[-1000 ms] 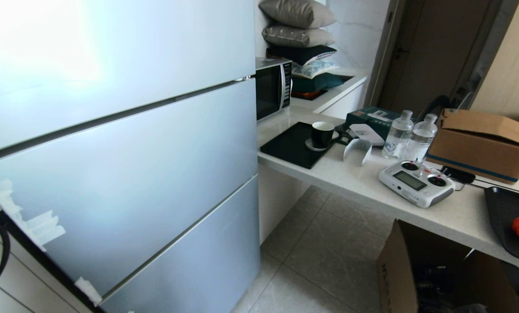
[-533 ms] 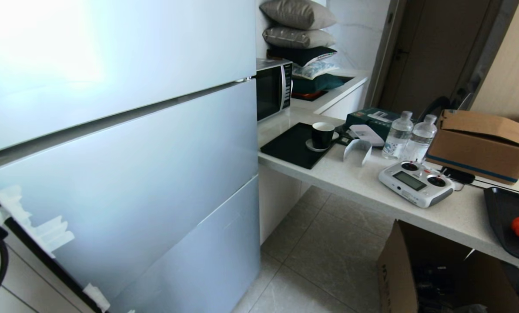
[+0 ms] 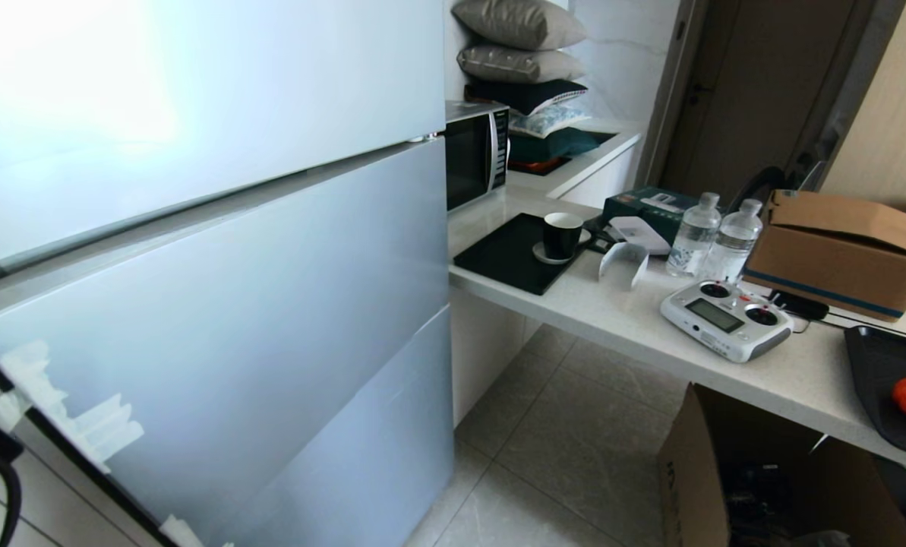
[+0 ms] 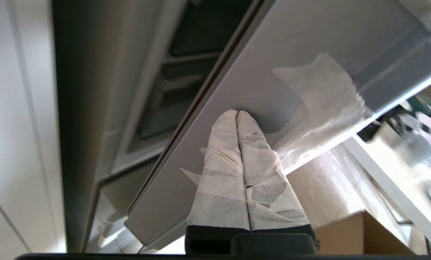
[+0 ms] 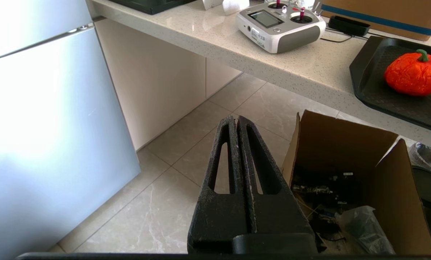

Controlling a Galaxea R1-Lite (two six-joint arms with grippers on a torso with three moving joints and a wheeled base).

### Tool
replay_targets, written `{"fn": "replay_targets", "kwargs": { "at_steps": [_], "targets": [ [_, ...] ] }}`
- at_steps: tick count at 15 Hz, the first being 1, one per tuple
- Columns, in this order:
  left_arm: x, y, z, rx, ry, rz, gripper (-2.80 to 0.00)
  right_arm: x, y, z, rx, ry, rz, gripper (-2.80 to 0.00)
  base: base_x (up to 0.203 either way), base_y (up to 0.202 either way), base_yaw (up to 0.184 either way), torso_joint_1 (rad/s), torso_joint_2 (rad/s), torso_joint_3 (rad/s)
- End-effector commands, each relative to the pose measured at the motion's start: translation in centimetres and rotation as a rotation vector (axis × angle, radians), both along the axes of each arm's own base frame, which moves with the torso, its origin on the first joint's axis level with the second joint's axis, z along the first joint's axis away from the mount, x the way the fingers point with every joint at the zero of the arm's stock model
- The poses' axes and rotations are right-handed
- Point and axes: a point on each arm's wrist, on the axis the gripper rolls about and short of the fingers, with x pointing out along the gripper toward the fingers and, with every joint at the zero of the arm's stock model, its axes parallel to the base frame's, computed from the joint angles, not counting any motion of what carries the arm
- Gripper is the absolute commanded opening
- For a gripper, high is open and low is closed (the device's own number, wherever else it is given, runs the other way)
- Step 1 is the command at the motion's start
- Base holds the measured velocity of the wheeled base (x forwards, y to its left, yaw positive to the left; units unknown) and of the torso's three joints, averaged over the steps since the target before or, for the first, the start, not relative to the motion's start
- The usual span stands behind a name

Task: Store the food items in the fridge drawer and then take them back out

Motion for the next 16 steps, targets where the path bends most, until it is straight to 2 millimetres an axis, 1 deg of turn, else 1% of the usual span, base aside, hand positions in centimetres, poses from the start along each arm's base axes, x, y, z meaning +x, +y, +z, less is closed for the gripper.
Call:
{"fn": "replay_targets", "kwargs": {
  "at_steps": [1, 4, 7, 9, 11, 13, 16],
  "targets": [
    [-1.4, -0.6, 0.1, 0.012, -0.050, -0.017, -2.80, 0.0, 0.0, 0.0, 0.000, -0.001, 0.000, -2.80, 0.000, 0.000, 0.000, 0.000, 0.00, 0.000],
    [-3.1, -1.4, -0.7, 0.010, -0.047, -0.060, -2.80, 0.0, 0.0, 0.0, 0.000, -0.001, 0.000, -2.80, 0.000, 0.000, 0.000, 0.000, 0.00, 0.000],
    [-4.6, -2.2, -1.0, 0.013, -0.069, -0.139, -2.80, 0.0, 0.0, 0.0, 0.000, -0.001, 0.000, -2.80, 0.000, 0.000, 0.000, 0.000, 0.00, 0.000],
    [-5.5, -2.6, -1.4, 0.007, -0.051, -0.198, -2.80, 0.0, 0.0, 0.0, 0.000, -0.001, 0.000, -2.80, 0.000, 0.000, 0.000, 0.000, 0.00, 0.000],
    [-5.9, -2.8, -1.9, 0.003, -0.033, -0.231, -2.80, 0.0, 0.0, 0.0, 0.000, -0.001, 0.000, -2.80, 0.000, 0.000, 0.000, 0.000, 0.00, 0.000],
    [-5.8, -2.9, -2.1, 0.000, -0.019, -0.252, -2.80, 0.0, 0.0, 0.0, 0.000, -0.001, 0.000, -2.80, 0.000, 0.000, 0.000, 0.000, 0.00, 0.000],
    [-5.2, -2.9, -1.7, -0.001, -0.010, -0.254, -2.80, 0.0, 0.0, 0.0, 0.000, -0.001, 0.000, -2.80, 0.000, 0.000, 0.000, 0.000, 0.00, 0.000]
  ]
}}
